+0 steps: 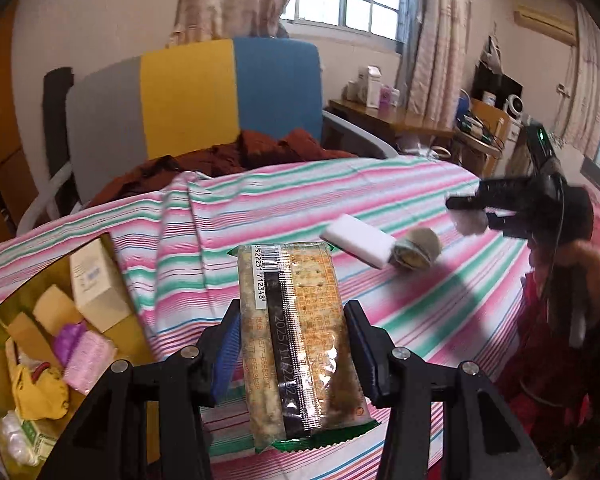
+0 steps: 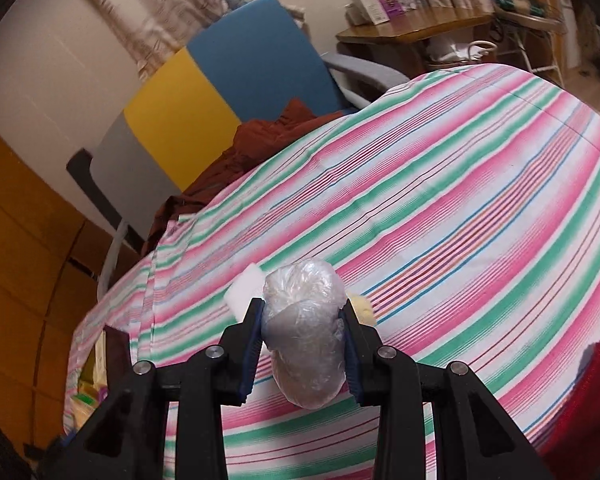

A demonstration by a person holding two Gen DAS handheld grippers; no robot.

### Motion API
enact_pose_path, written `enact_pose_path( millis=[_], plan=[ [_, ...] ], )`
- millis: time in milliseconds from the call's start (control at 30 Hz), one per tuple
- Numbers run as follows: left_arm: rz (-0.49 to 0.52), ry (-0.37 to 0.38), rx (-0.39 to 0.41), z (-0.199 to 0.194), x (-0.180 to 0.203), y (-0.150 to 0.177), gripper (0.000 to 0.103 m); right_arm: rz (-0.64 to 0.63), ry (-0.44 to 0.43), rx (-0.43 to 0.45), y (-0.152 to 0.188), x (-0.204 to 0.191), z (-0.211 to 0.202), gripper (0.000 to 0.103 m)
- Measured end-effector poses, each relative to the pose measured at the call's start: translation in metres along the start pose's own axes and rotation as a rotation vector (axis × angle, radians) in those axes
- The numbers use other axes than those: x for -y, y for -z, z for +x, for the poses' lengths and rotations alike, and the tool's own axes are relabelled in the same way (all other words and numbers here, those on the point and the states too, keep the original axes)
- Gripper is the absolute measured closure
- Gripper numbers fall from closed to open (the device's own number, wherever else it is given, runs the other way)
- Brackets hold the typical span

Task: Organize objects
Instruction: 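Carry the cracker packet and plastic bag over the gold tray with both tools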

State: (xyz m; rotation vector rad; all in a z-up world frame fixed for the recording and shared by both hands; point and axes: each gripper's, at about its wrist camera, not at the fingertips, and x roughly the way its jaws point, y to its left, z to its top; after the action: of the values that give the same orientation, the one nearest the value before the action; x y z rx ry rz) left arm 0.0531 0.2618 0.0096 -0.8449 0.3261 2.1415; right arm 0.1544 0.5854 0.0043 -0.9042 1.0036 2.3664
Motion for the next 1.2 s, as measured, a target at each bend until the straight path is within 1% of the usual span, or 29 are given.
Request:
enact_pose_path(
  millis=[233,400,633,933,1067,1200],
  plan=[
    [-0.059,-0.050,0.019,-0.016,-0.027,0.003,0.053,-0.098,0.022,-0.052,0.010,-0.024,0.008,0.067],
    [-0.101,-0.068,0.020,-0.023,-0.047,0.009,0.053,-0.159,0.004,-0.096,0.028,-0.052,0.014,0.067],
    [-0.148,-0.087,0.009,-0.025,-0.067,0.018,0.053,-0.243,-0.082,-0.141,0.057,-0.102,0.020,0.067],
    [-0.220,-0.092,-0.007,-0.029,-0.094,0.031,0.053,-0.359,-0.236,-0.243,0.114,-0.175,0.031,0.067],
    [-0.286,-0.094,0.006,-0.039,-0.117,0.037,0.053,-0.409,-0.291,-0.272,0.132,-0.202,0.031,0.067],
    [-0.345,-0.130,0.035,-0.057,-0.149,0.044,0.053,-0.459,-0.338,-0.303,0.146,-0.227,0.032,0.067]
  ],
)
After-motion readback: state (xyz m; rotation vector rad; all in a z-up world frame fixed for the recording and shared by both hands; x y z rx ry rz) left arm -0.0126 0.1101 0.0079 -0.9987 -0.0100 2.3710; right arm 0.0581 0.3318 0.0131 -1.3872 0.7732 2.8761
